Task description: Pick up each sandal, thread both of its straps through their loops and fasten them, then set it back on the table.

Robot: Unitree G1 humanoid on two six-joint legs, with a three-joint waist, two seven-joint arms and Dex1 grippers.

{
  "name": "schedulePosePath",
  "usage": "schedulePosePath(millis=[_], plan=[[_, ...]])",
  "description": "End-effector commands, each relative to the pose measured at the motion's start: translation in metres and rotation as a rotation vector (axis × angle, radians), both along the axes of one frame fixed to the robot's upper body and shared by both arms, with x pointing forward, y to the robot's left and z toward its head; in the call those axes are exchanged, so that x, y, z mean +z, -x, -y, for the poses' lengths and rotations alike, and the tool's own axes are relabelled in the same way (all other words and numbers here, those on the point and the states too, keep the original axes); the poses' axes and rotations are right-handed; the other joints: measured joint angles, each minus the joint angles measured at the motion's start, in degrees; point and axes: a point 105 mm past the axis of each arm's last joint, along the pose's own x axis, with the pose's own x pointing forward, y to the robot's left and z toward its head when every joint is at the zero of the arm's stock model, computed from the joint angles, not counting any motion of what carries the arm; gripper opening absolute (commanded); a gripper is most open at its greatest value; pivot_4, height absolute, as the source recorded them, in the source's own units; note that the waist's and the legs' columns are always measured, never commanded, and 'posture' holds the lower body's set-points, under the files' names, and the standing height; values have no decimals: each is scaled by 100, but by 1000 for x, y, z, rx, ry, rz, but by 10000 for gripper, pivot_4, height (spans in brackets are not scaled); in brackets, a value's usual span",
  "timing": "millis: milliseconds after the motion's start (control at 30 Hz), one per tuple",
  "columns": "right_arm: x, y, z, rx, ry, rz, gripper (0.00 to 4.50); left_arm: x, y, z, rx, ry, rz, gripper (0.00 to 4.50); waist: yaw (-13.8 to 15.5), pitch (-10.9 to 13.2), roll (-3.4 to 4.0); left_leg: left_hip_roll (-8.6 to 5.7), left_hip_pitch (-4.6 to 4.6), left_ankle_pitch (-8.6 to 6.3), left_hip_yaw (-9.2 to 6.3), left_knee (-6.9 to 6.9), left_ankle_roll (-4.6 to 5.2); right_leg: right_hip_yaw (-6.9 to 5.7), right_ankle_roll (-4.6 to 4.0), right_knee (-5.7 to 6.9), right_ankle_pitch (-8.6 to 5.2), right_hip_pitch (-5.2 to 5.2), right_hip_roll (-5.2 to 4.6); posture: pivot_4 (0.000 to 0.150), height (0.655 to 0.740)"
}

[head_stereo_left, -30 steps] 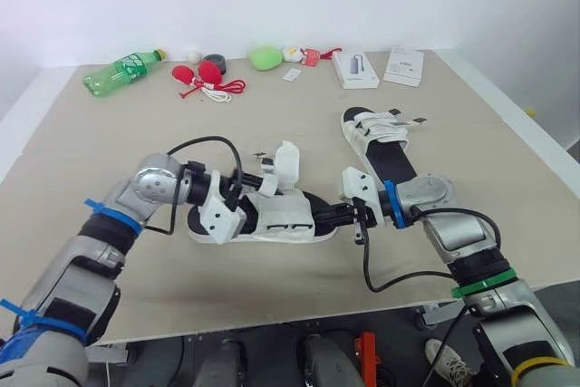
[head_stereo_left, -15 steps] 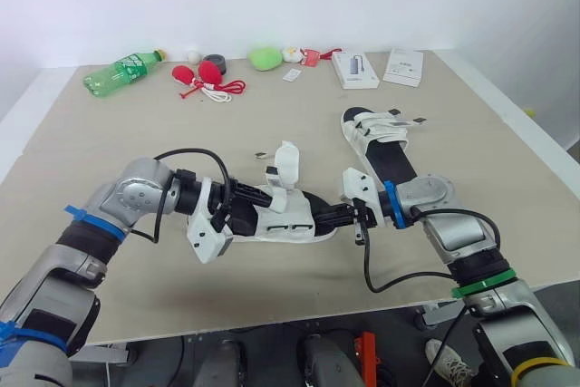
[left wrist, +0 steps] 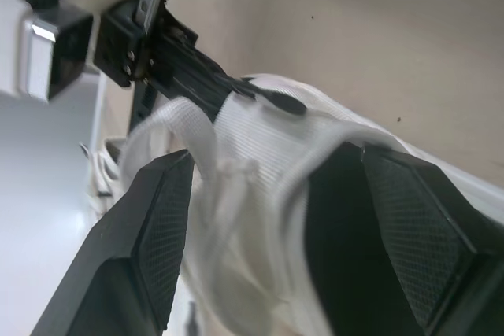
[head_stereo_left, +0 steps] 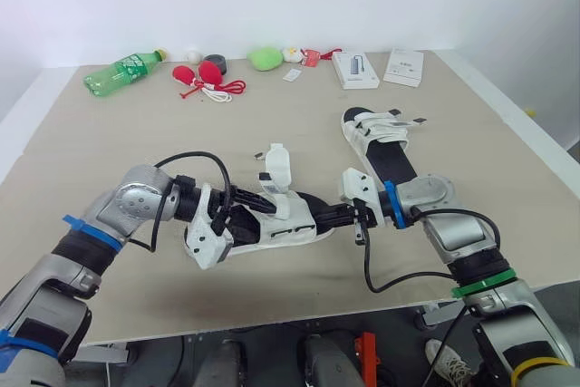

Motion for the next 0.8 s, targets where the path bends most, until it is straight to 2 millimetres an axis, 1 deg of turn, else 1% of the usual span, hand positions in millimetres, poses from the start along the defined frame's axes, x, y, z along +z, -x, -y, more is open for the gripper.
schedulePosePath(millis=[33, 167, 267, 333, 400, 533, 600, 667, 800], plan=[[2, -1, 2, 6, 15, 9, 0, 14, -2, -7, 18, 33, 39, 34681, 0, 0, 0, 0, 0, 0, 0, 0, 0, 0, 0, 0, 0, 0, 0, 1500, 7400], [2, -1, 2, 9, 15, 8, 0, 24, -7, -20, 72, 71, 57, 34681, 0, 0, 0, 0, 0, 0, 0, 0, 0, 1, 0, 0, 0, 0, -1, 1500, 7400], [3, -1, 3, 9, 16, 7, 0, 37, -13, -33, 120, 132, 94, 34681, 0, 0, 0, 3, 1, 0, 0, 0, 0, 0, 0, 0, 0, -1, 0, 1500, 7400], [2, -1, 3, 10, 18, 8, 0, 43, -15, -37, 140, 171, 106, 34681, 1, 0, 0, 4, 2, 0, 0, 0, 0, -2, -1, 0, 1, 0, 0, 1500, 7400], [3, -1, 2, 12, 17, 8, 0, 42, -18, -41, 162, 191, 113, 34681, 1, 0, 0, 4, 2, 0, 1, 0, 0, -2, -1, 0, 1, 0, -1, 1500, 7400], [4, -2, 1, 16, 17, 9, 0, 38, -32, -47, 239, 206, 98, 34681, 2, 0, 0, 4, 3, 0, 3, 0, 0, -3, 0, 0, 2, 1, -1, 1500, 7400], [4, -2, 1, 18, 18, 11, 0, 36, -44, -45, 285, 215, 82, 34681, 3, 0, 0, 4, 4, 0, 4, 0, 0, -4, 0, 0, 2, 1, 0, 1500, 7400], [5, -3, 1, 19, 18, 13, 0, 36, -53, -38, 307, 250, 63, 34681, 8, 0, 0, 2, 3, 0, 6, 1, 0, -7, 0, 0, 2, 2, 0, 1500, 7400], [7, -4, 2, 13, 21, 18, 0, 39, -61, -20, 294, 293, 60, 34681, 15, 0, 0, 0, 0, 0, 12, 4, 0, -9, 2, 0, 3, 2, 1, 1500, 7400]])
